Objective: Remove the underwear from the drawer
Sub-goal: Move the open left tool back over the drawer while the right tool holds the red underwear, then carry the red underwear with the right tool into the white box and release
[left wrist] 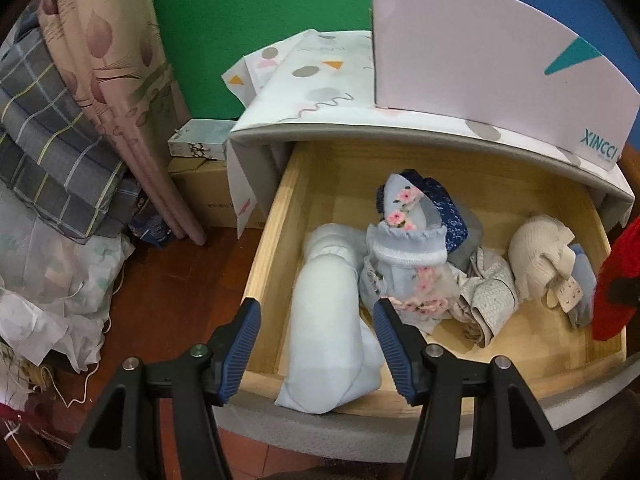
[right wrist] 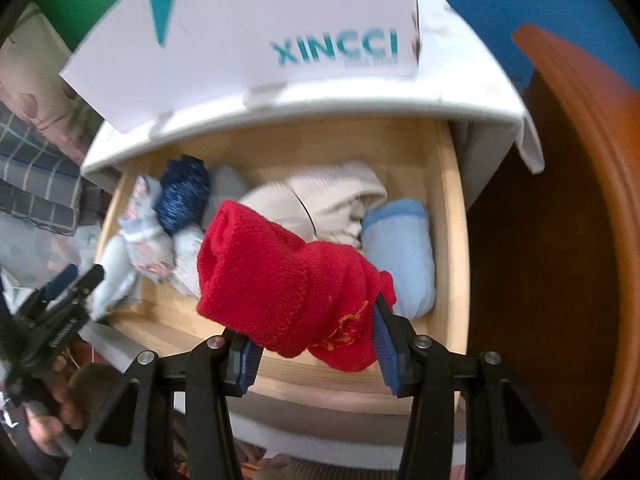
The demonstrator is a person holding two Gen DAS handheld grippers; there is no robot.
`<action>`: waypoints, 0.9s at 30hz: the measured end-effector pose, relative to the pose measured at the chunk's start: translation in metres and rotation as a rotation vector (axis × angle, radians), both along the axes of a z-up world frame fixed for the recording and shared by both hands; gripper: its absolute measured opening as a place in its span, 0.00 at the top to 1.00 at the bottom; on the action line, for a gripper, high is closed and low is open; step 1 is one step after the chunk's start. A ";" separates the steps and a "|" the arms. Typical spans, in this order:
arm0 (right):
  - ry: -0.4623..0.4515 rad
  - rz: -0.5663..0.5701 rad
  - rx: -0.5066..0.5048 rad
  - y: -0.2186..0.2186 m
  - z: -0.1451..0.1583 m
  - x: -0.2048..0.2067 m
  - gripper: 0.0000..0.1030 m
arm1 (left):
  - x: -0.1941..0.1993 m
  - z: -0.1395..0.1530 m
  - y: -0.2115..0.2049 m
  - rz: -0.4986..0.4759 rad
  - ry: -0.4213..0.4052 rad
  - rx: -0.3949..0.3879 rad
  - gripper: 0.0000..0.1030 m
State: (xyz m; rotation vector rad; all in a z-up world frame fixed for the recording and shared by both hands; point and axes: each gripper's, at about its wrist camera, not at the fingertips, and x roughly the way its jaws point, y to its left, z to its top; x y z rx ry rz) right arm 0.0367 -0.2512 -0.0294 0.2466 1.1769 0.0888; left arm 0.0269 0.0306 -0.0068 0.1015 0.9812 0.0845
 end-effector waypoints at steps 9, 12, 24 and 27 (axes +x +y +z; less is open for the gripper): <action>-0.046 0.017 0.022 -0.016 0.066 -0.001 0.56 | 0.001 -0.003 0.013 0.043 0.013 -0.053 0.42; -0.092 0.026 0.012 -0.008 0.097 0.013 0.56 | 0.001 -0.003 0.013 0.046 0.007 -0.050 0.41; -0.263 0.015 -0.044 -0.006 0.216 0.102 0.56 | 0.000 -0.004 0.012 0.044 0.003 -0.041 0.42; -0.230 -0.003 -0.076 -0.003 0.210 0.139 0.55 | 0.001 -0.004 0.013 0.047 0.005 -0.048 0.42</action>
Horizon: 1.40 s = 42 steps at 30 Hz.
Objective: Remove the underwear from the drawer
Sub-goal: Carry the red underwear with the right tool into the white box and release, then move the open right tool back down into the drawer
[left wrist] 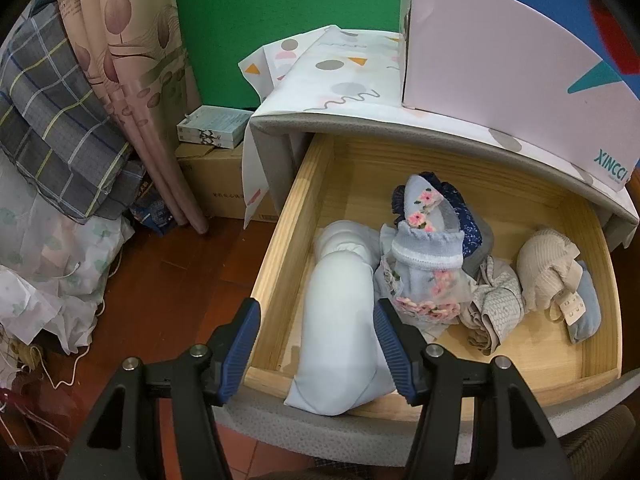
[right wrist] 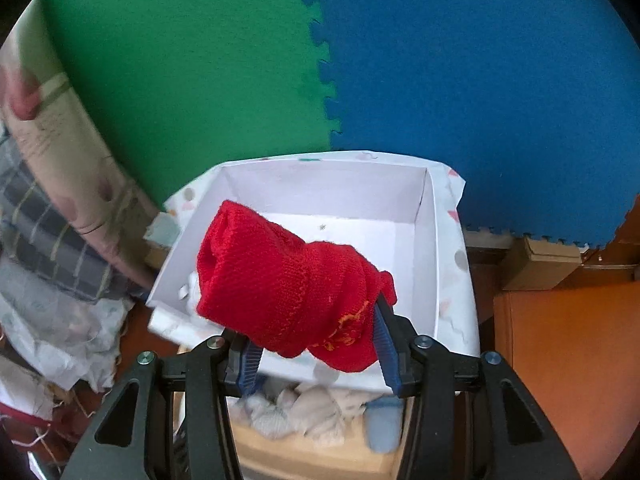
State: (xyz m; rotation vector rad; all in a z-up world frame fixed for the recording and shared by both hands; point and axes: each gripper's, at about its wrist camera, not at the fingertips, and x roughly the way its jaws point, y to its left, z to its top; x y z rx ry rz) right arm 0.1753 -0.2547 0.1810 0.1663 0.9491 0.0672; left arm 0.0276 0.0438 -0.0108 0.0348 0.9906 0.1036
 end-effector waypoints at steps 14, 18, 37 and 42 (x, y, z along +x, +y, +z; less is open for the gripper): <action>0.268 -0.099 -0.084 0.007 -0.090 0.081 0.46 | 0.002 -0.002 0.006 0.012 0.003 -0.062 0.42; 0.289 -0.106 -0.080 0.007 -0.103 0.087 0.39 | 0.003 -0.002 0.006 0.013 0.005 -0.070 0.42; 0.177 0.100 -0.075 0.014 -0.053 -0.054 0.30 | 0.001 -0.001 0.008 0.022 0.008 -0.079 0.42; 0.272 0.140 -0.110 0.011 -0.102 -0.098 0.32 | 0.000 -0.001 0.011 0.033 0.011 -0.081 0.42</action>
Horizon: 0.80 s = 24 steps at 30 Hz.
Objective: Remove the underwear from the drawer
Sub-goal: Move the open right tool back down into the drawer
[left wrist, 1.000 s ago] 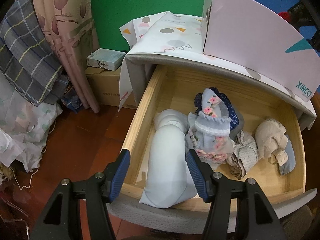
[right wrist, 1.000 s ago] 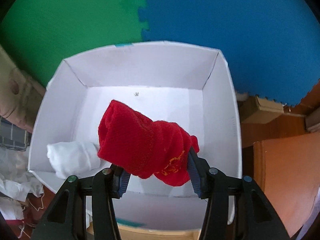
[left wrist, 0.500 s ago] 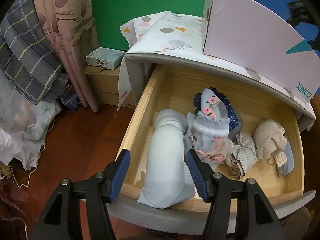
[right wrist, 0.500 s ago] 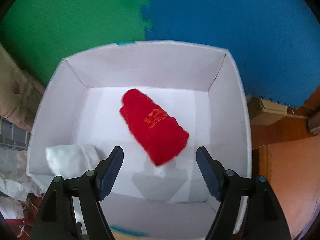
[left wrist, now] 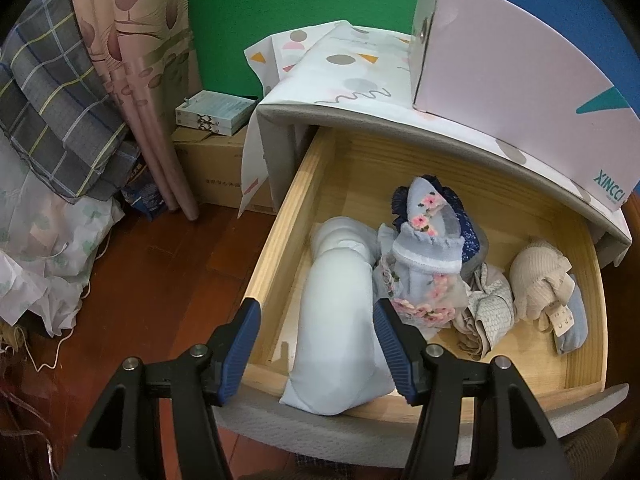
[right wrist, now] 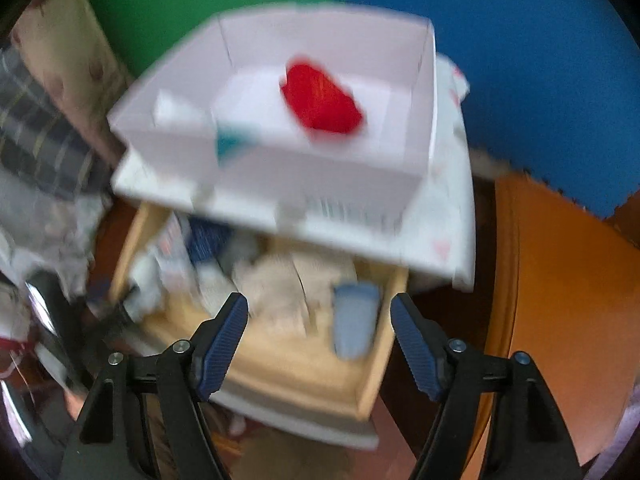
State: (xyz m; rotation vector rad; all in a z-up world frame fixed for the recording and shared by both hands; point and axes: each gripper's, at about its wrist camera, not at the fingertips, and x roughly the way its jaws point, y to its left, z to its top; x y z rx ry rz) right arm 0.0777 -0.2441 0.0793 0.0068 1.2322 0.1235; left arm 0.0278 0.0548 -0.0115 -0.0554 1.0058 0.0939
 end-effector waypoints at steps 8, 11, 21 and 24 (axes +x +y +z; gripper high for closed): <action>0.175 -0.024 -0.004 -0.006 -0.092 -0.009 0.34 | -0.001 0.000 0.007 0.015 0.001 -0.013 0.42; 0.195 -0.037 -0.012 -0.006 -0.112 0.005 0.34 | -0.001 -0.001 0.008 0.019 0.006 -0.021 0.42; 0.243 0.017 -0.109 0.009 -0.152 0.036 0.35 | 0.003 -0.004 0.007 0.011 0.019 -0.027 0.42; 0.256 0.049 -0.153 0.015 -0.162 0.041 0.39 | 0.003 -0.004 0.008 0.014 0.019 -0.031 0.41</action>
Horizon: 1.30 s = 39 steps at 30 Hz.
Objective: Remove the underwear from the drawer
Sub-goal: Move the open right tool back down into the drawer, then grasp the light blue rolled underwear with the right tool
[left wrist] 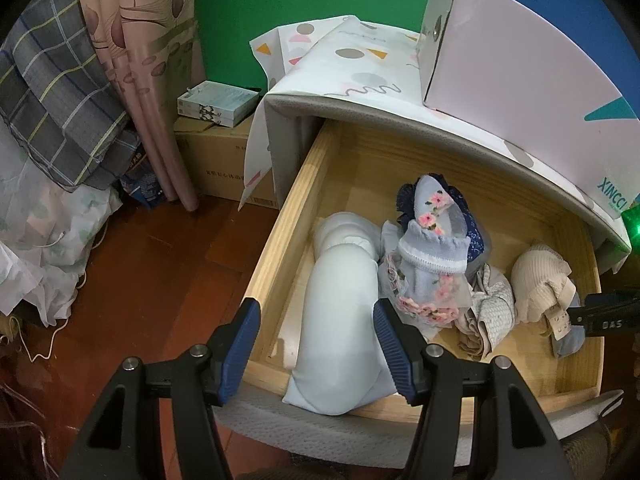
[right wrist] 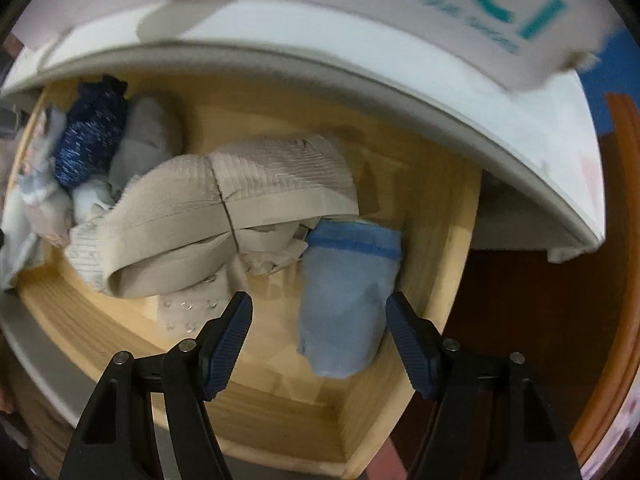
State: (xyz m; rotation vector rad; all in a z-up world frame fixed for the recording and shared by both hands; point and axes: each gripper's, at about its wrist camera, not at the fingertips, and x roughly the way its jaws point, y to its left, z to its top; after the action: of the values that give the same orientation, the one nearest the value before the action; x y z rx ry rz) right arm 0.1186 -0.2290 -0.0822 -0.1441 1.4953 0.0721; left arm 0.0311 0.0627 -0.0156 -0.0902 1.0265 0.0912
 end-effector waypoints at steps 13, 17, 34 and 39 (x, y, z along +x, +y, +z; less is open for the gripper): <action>0.050 0.078 -0.112 0.018 -0.039 0.006 0.45 | 0.001 -0.001 -0.001 0.001 0.008 -0.007 0.42; 0.100 0.034 0.001 0.020 -0.040 -0.004 0.46 | 0.001 -0.002 0.000 0.003 0.008 -0.015 0.42; 0.064 -0.003 -0.076 0.035 -0.044 0.003 0.59 | 0.009 -0.002 0.014 -0.002 0.055 -0.120 0.42; 0.110 -0.047 0.021 0.030 -0.046 -0.025 0.61 | 0.019 0.003 0.028 -0.012 0.112 -0.174 0.42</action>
State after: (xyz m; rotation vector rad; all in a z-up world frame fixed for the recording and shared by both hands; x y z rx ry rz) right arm 0.0933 -0.1994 -0.1283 -0.0894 1.6066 0.0592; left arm 0.0496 0.0908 -0.0130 -0.2399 1.1451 -0.0045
